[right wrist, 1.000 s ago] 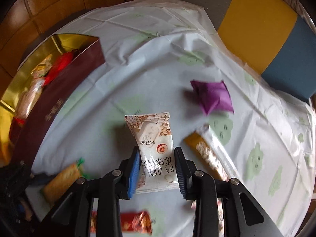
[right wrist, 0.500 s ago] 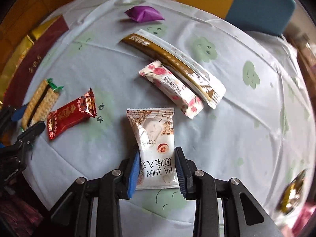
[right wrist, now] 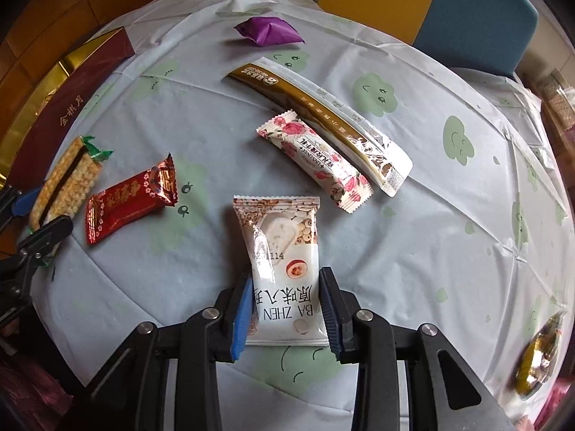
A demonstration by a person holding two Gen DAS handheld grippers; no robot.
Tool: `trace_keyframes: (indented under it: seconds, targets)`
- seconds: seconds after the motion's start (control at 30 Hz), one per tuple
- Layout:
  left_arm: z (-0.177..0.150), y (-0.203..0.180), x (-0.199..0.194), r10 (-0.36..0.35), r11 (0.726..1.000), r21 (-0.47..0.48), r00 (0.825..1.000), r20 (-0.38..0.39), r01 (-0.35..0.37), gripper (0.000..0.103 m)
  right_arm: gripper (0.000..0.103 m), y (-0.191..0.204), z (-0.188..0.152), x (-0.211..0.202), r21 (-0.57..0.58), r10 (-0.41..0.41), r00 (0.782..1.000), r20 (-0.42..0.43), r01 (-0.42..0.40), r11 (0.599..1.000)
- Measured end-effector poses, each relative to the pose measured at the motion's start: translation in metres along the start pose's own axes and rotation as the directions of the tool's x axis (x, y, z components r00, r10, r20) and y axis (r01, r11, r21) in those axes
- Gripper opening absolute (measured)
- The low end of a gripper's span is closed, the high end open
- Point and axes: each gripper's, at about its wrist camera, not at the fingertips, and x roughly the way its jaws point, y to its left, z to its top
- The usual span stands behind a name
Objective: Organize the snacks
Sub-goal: 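Hold the cracker pack in the left tool while the right tool grasps the white BA ZHEN packet, then lower the cracker pack into the tin with the left tool and release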
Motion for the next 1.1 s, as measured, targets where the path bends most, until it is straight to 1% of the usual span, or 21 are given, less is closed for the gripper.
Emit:
trace_keyframes:
  seconds: [0.07,0.2,0.27,0.33,0.4,0.47,0.67,0.83,0.97,1.1]
  targets:
    - [0.004,-0.001,-0.012,-0.016,1.0,-0.003,0.999,0.028,0.016,0.049,0.036,0.001,0.0,-0.001,-0.007,-0.002,1.0,0.002,0.002,1.0]
    - [0.016,0.006,-0.041,-0.014,0.999,-0.036,0.997,0.08,0.017,0.049,0.036,0.004,0.0,-0.001,-0.024,-0.012,1.0,0.006,0.012,1.0]
    - [0.023,0.018,-0.058,0.019,0.997,-0.077,0.994,0.108,-0.01,0.049,0.036,0.003,0.0,-0.003,-0.027,-0.014,1.0,0.007,0.014,1.0]
    - [0.029,0.033,-0.075,0.073,0.992,-0.111,0.987,0.142,-0.058,0.049,0.036,0.003,-0.001,-0.003,-0.031,-0.016,1.0,0.007,0.016,0.999]
    - [0.034,0.048,-0.085,0.135,0.984,-0.139,0.979,0.153,-0.114,0.049,0.036,0.002,0.0,-0.003,-0.031,-0.016,1.0,0.007,0.016,0.999]
    - [0.036,0.067,-0.092,0.199,0.969,-0.178,0.969,0.147,-0.172,0.049,0.036,0.001,0.0,-0.003,-0.032,-0.017,1.0,0.007,0.017,0.999]
    - [0.028,0.114,-0.102,0.326,0.917,-0.275,0.939,0.106,-0.287,0.049,0.036,-0.001,0.0,-0.003,-0.039,-0.018,1.0,0.01,0.019,0.999]
    - [0.015,0.146,-0.102,0.38,0.878,-0.335,0.923,0.057,-0.341,0.049,0.036,-0.001,0.0,-0.003,-0.039,-0.018,1.0,0.01,0.019,0.999]
    - [0.005,0.159,-0.102,0.4,0.859,-0.363,0.916,0.034,-0.361,0.049,0.036,-0.001,0.0,-0.003,-0.039,-0.018,1.0,0.011,0.018,0.999]
    - [0.0,0.171,-0.1,0.407,0.844,-0.389,0.913,0.016,-0.369,0.049,0.036,-0.001,0.0,-0.003,-0.039,-0.018,1.0,0.011,0.019,0.999]
